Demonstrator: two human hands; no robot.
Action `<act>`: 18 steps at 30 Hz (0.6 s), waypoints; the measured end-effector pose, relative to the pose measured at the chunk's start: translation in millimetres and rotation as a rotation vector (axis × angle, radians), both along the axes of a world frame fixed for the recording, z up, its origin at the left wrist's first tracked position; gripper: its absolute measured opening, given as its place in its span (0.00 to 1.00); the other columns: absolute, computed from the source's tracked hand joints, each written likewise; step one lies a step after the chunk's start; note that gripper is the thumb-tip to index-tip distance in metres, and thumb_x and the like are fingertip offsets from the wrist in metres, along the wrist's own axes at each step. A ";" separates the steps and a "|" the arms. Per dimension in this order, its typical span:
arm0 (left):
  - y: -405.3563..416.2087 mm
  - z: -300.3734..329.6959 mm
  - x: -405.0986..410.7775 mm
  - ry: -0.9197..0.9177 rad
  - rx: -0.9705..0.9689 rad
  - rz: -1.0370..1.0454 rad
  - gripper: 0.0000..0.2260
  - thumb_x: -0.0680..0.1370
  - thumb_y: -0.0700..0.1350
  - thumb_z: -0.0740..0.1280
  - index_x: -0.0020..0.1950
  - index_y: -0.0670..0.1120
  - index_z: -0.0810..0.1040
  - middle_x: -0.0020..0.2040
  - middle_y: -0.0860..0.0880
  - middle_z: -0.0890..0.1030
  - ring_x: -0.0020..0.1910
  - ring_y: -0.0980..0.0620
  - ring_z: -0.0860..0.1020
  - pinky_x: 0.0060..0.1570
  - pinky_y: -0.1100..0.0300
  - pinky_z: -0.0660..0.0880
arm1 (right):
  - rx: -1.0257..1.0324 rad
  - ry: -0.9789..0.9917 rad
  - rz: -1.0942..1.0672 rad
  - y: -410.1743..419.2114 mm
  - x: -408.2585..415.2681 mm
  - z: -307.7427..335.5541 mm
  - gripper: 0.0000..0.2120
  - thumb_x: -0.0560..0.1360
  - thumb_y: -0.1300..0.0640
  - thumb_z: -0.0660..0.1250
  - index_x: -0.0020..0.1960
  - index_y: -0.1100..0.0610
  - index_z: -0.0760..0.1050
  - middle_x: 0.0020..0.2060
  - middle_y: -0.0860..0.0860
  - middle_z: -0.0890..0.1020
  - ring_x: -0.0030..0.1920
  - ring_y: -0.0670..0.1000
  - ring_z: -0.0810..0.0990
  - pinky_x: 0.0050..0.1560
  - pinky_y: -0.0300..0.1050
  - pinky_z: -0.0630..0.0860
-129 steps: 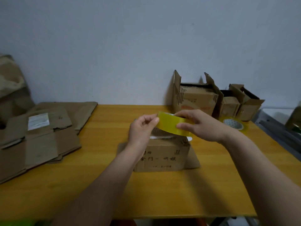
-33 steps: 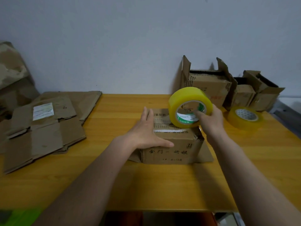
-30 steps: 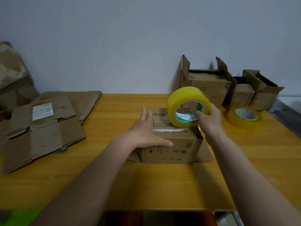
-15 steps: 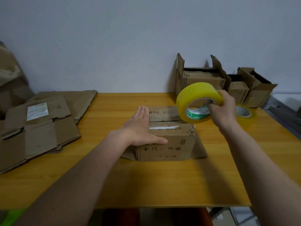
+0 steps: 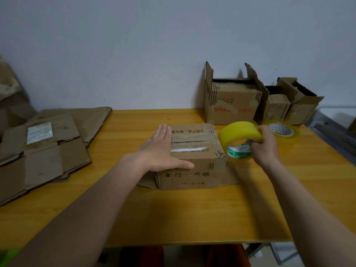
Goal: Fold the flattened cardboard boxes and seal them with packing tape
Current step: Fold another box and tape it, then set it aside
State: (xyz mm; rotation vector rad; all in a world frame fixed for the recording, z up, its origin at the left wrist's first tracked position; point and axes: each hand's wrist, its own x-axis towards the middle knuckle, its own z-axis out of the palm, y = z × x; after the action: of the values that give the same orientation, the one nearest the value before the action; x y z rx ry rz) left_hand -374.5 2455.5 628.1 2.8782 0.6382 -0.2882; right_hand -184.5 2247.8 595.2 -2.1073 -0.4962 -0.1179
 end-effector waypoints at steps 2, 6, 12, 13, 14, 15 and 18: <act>5.4 4.3 0.7 0.044 0.052 -0.009 0.60 0.61 0.79 0.57 0.76 0.47 0.31 0.76 0.47 0.30 0.75 0.49 0.31 0.74 0.52 0.35 | 0.000 0.057 0.039 -1.6 -3.4 -7.0 0.10 0.76 0.68 0.63 0.55 0.60 0.68 0.44 0.55 0.74 0.46 0.57 0.73 0.40 0.47 0.66; -16.2 8.4 10.1 0.109 0.063 -0.062 0.54 0.68 0.75 0.60 0.77 0.48 0.33 0.76 0.46 0.31 0.76 0.46 0.32 0.75 0.48 0.38 | 0.022 0.253 0.314 2.5 -28.8 -11.5 0.14 0.74 0.68 0.67 0.55 0.59 0.66 0.45 0.52 0.75 0.49 0.54 0.75 0.43 0.45 0.73; -8.5 5.8 9.3 -0.013 0.073 -0.168 0.37 0.81 0.54 0.60 0.79 0.50 0.37 0.79 0.51 0.37 0.78 0.52 0.38 0.75 0.53 0.42 | 0.010 0.505 0.666 3.8 -55.7 10.3 0.26 0.64 0.49 0.78 0.59 0.50 0.72 0.55 0.52 0.80 0.56 0.52 0.79 0.58 0.51 0.77; 1.4 6.8 6.5 -0.014 0.084 -0.184 0.35 0.82 0.50 0.60 0.79 0.53 0.38 0.79 0.52 0.38 0.78 0.52 0.40 0.75 0.53 0.42 | -0.002 0.546 0.756 5.1 -60.7 13.3 0.24 0.66 0.49 0.77 0.59 0.52 0.73 0.56 0.53 0.80 0.56 0.52 0.80 0.58 0.49 0.77; 9.7 6.5 4.1 -0.016 0.099 -0.197 0.35 0.82 0.47 0.61 0.78 0.56 0.38 0.79 0.53 0.40 0.78 0.52 0.41 0.75 0.53 0.42 | -0.002 0.578 0.847 9.1 -67.4 14.3 0.21 0.69 0.51 0.74 0.60 0.55 0.75 0.55 0.54 0.81 0.56 0.53 0.80 0.58 0.47 0.77; 16.6 5.1 2.8 -0.023 0.115 -0.203 0.35 0.82 0.45 0.61 0.78 0.59 0.39 0.79 0.53 0.41 0.78 0.52 0.42 0.76 0.53 0.42 | -0.002 0.592 0.911 15.1 -74.7 13.0 0.19 0.72 0.53 0.71 0.60 0.59 0.75 0.55 0.56 0.82 0.55 0.53 0.81 0.57 0.47 0.77; 33.5 0.4 0.0 -0.044 0.136 -0.188 0.36 0.81 0.42 0.61 0.77 0.61 0.40 0.80 0.54 0.43 0.78 0.52 0.43 0.76 0.54 0.42 | 0.043 0.613 0.947 35.0 -91.2 3.0 0.19 0.76 0.54 0.68 0.61 0.65 0.73 0.55 0.61 0.81 0.54 0.56 0.81 0.57 0.50 0.76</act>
State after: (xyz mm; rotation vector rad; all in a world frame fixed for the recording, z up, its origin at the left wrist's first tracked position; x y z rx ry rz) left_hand -374.5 2489.0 628.5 3.0716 0.3944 -0.2140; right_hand -275.7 2282.7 598.1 -1.5514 -1.0174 1.0061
